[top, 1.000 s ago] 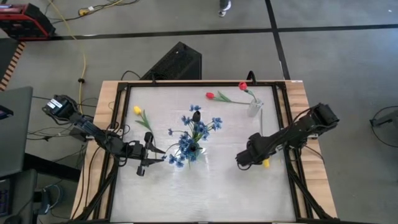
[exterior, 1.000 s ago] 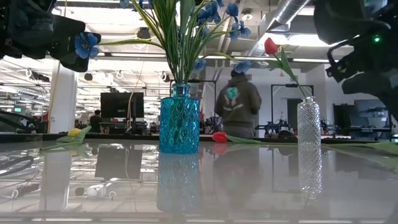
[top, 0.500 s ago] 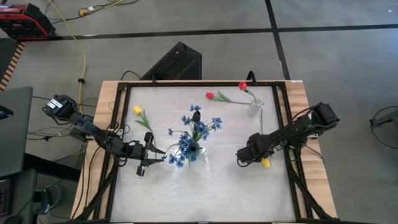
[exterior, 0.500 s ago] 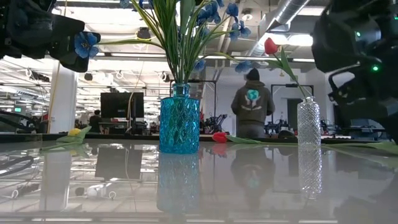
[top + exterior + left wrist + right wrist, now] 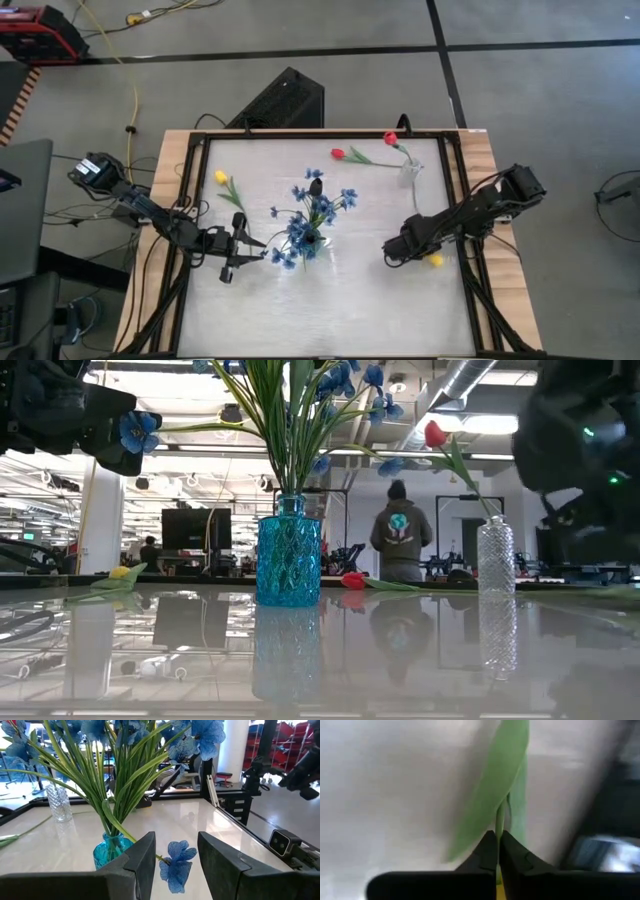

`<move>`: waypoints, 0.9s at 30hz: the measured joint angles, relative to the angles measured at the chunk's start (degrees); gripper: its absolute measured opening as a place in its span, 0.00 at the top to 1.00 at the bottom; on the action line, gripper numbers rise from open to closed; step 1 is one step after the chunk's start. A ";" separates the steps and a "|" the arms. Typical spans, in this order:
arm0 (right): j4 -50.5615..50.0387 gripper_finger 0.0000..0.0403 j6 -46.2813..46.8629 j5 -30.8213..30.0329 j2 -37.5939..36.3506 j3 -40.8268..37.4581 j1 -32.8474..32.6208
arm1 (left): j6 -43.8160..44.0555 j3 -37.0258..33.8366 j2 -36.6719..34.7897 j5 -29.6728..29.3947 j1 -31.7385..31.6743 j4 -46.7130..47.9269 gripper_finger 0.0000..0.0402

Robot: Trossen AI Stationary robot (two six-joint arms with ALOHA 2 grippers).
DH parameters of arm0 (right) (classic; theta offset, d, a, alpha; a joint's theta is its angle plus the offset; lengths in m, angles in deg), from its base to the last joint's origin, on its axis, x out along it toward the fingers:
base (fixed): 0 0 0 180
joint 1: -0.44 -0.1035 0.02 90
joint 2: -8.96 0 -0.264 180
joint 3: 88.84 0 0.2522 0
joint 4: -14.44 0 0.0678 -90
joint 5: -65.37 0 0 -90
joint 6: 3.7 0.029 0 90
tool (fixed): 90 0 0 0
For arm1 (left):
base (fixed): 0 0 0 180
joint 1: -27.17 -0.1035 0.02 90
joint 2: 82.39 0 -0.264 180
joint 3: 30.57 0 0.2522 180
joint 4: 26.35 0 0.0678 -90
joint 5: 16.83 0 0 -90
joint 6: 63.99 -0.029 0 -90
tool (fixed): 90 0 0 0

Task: Sort flowers into vase by color
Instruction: Put the right yellow tulip into the transparent vase

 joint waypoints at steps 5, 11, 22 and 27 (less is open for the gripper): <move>-13.74 0.93 7.17 -3.80 -0.03 4.28 -1.94 | -0.01 0.00 0.00 0.00 0.01 -0.01 0.66; -24.74 0.94 20.63 -15.11 -0.26 10.60 -6.17 | -0.06 0.00 0.00 -0.02 0.02 0.06 0.66; -23.88 0.94 27.77 -40.39 -1.64 19.28 -9.70 | 0.03 -0.02 0.02 -0.02 0.01 0.08 0.66; -23.80 0.94 25.51 -52.79 -1.66 24.77 -11.27 | -0.39 -0.02 0.02 -0.02 0.02 0.15 0.66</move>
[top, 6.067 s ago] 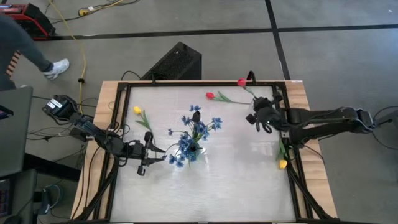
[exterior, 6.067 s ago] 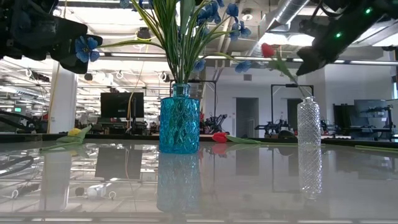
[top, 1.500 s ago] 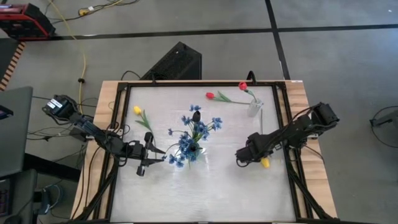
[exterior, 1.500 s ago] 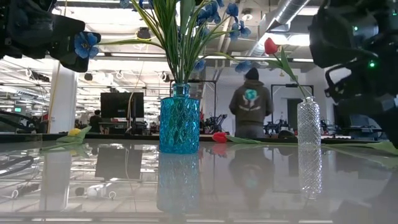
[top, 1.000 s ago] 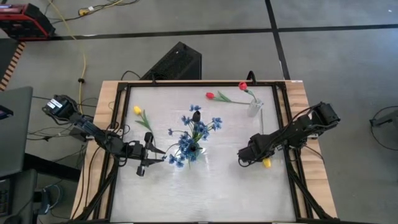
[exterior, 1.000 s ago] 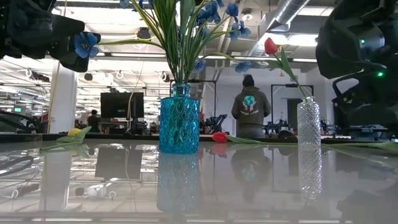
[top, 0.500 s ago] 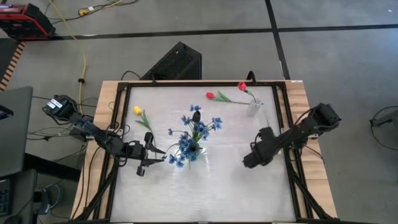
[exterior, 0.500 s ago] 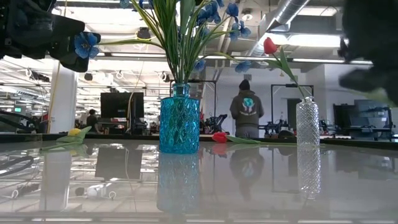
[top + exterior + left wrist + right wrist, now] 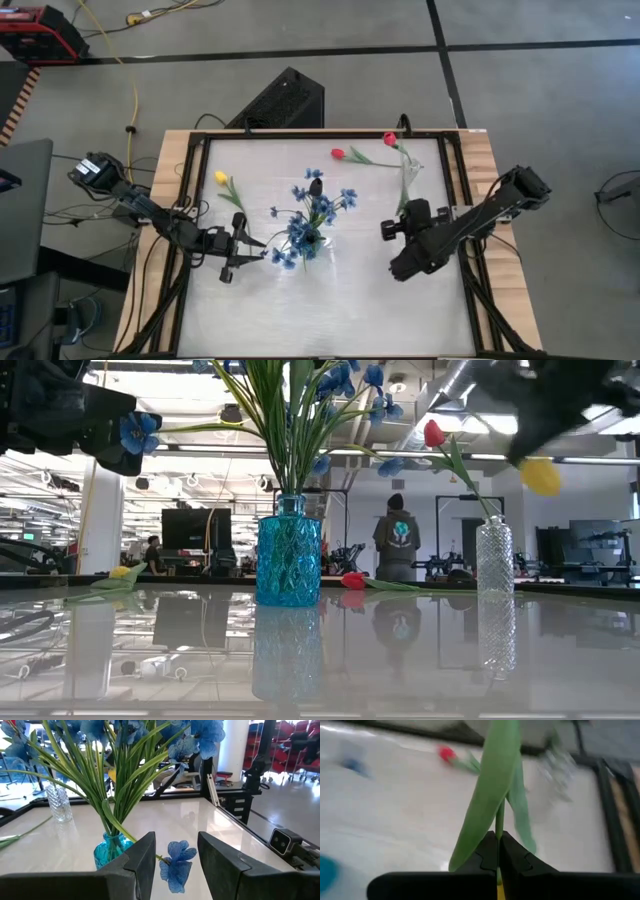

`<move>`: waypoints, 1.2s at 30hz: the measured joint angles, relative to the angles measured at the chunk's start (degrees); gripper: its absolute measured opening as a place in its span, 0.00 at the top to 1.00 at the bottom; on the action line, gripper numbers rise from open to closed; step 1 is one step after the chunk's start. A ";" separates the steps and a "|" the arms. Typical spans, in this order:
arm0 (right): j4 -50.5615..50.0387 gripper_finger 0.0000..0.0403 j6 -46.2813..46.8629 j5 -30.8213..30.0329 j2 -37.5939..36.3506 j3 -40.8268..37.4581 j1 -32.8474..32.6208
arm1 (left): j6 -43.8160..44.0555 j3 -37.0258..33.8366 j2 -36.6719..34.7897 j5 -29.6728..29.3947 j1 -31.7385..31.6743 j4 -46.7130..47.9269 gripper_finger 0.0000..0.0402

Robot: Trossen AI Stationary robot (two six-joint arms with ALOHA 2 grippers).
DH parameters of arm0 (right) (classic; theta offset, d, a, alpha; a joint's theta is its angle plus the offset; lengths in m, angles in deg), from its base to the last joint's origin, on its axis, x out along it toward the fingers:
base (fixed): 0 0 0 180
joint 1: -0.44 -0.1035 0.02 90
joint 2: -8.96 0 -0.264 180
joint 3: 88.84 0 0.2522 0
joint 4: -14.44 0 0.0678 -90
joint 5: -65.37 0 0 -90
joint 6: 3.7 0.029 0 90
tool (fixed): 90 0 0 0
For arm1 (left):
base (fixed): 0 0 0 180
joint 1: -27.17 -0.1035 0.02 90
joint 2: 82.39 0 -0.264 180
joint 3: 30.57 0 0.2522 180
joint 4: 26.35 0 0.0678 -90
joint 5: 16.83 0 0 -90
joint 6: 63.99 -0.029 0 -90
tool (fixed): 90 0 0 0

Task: Sort flowers into vase by color
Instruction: Put the right yellow tulip into the transparent vase

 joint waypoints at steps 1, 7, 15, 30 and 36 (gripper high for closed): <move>1.21 0.94 -2.74 -2.36 0.00 1.00 -0.20 | 0.00 0.00 0.00 0.00 -0.01 0.01 0.66; 19.34 0.91 -34.68 6.76 -0.04 5.46 -0.06 | 0.04 0.00 0.00 -0.01 0.00 0.28 0.66; 29.72 0.94 -45.17 2.78 0.00 7.13 -4.11 | -0.18 0.00 0.00 -0.02 0.00 0.28 0.66; 55.62 0.94 -94.48 11.61 0.26 8.87 -11.62 | -0.17 0.00 0.00 -0.23 -0.02 0.26 0.66; 48.94 0.93 -102.00 20.82 2.80 8.83 -14.45 | -0.02 0.00 0.00 -0.31 -0.02 0.39 0.66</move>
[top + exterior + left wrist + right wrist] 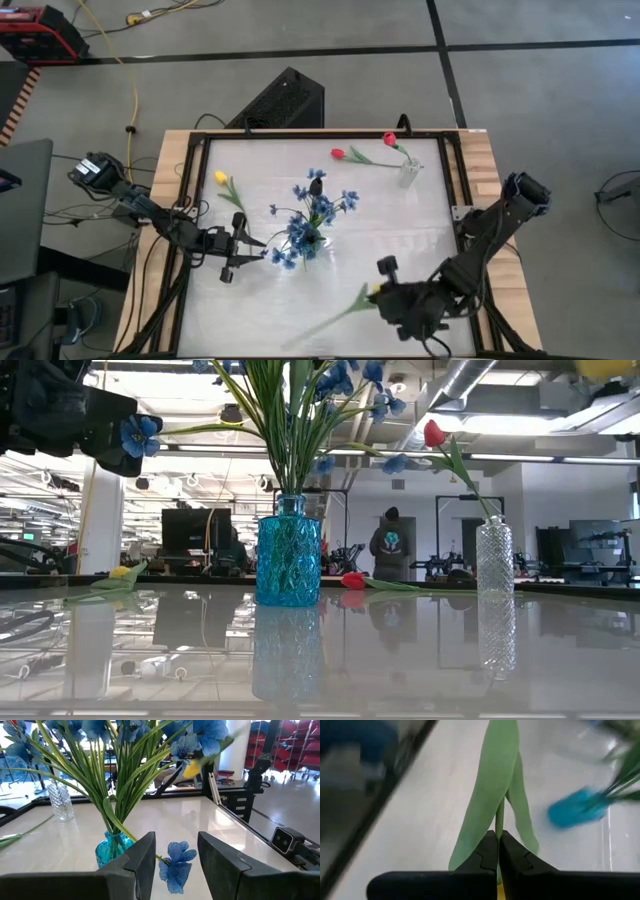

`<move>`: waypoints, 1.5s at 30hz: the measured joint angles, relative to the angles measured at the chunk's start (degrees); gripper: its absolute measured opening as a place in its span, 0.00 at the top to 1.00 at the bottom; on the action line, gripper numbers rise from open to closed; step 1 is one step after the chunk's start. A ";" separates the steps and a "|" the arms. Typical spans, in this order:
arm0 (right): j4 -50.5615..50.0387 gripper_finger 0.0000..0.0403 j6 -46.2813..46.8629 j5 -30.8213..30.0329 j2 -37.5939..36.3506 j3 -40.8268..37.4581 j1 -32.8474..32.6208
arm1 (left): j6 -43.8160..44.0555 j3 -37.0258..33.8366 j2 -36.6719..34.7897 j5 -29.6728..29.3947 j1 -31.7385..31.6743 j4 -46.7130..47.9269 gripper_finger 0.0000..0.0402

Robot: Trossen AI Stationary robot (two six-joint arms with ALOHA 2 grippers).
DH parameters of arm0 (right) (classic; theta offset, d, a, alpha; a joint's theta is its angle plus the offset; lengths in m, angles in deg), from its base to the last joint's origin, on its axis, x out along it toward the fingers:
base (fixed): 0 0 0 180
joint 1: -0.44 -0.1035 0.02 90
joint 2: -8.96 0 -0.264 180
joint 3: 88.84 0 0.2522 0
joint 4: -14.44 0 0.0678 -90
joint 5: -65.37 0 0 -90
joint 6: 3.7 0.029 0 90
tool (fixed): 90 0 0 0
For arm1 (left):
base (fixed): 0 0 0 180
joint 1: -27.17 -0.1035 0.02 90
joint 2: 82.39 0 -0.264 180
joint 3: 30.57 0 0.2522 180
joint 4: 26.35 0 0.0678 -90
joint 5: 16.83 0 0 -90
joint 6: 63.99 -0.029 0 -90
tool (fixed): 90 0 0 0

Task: Sort flowers into vase by color
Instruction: Put the right yellow tulip into the transparent vase

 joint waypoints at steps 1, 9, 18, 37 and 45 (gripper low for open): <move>-2.87 0.93 0.33 1.29 0.40 -0.02 -0.31 | 0.00 0.00 -0.01 -0.01 0.02 -0.06 0.66; -25.93 0.93 11.15 14.80 5.15 -0.11 1.29 | 0.17 0.00 -0.02 0.04 0.01 -0.15 0.66; -23.27 0.81 16.58 22.37 9.48 -0.04 5.14 | 0.29 0.00 -0.02 0.08 0.02 -0.11 0.66; -0.46 0.46 -43.98 23.90 9.40 0.74 8.73 | 4.59 0.00 -0.02 -0.07 0.00 1.45 0.66; 12.44 0.45 -74.20 18.61 14.44 0.74 8.54 | 10.33 0.00 0.02 -0.64 0.00 2.97 0.66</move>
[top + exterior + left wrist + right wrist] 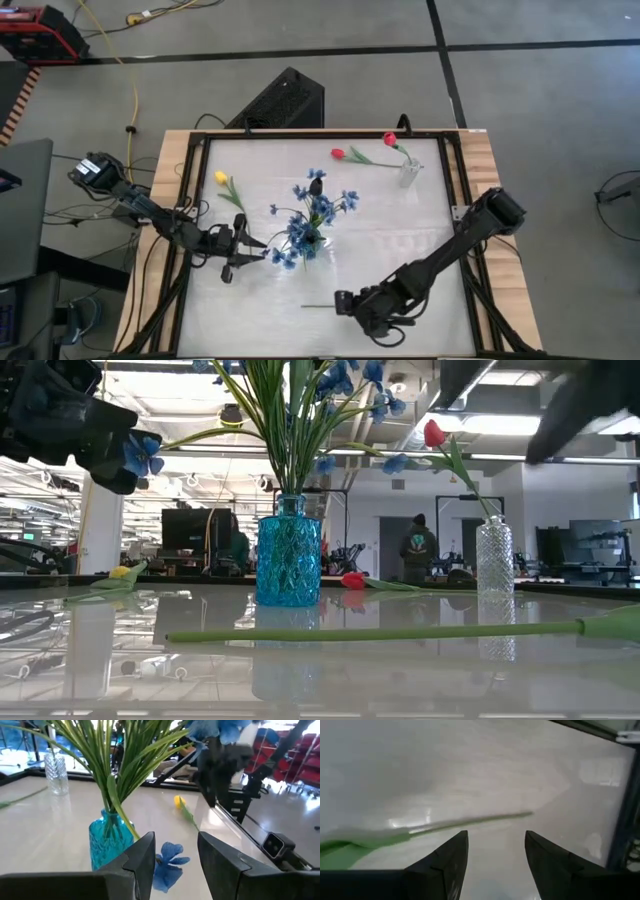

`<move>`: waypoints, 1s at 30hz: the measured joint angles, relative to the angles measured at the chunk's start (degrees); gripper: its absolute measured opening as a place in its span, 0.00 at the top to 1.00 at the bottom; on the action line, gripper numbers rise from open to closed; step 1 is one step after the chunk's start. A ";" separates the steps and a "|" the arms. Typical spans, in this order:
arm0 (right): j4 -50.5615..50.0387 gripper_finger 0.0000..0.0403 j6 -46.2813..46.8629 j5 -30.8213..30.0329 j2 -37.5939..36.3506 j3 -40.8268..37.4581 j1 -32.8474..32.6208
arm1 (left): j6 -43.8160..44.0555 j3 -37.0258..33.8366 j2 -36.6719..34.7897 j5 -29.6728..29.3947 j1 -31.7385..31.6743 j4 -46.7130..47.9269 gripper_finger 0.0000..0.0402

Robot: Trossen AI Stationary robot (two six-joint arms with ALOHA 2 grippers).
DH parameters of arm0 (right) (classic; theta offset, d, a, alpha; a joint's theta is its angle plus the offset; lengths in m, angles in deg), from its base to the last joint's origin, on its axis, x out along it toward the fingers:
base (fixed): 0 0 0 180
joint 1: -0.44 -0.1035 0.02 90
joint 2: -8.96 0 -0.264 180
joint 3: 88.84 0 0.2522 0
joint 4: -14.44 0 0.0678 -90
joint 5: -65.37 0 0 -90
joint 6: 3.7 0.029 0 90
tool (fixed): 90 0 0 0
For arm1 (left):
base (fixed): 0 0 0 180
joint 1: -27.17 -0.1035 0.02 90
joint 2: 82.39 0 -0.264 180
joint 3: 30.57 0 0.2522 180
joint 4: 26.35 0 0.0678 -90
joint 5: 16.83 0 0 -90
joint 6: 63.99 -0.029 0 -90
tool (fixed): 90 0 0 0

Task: Sort flowers into vase by color
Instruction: Put the right yellow tulip into the transparent vase

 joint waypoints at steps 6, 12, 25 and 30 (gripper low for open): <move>2.96 0.45 12.72 -1.30 4.03 -0.04 -1.19 | 0.86 0.01 0.00 -1.07 0.00 0.25 0.66; 5.68 0.46 25.12 -15.72 4.33 5.74 -4.48 | 0.10 0.00 0.00 -1.05 0.00 0.92 0.66; -9.18 0.47 87.79 2.69 5.29 12.45 2.69 | -1.46 0.00 0.00 -1.96 0.00 1.64 0.66; -15.04 0.47 88.11 4.26 8.60 12.44 2.33 | -1.59 0.00 -0.02 -1.70 0.00 1.66 0.66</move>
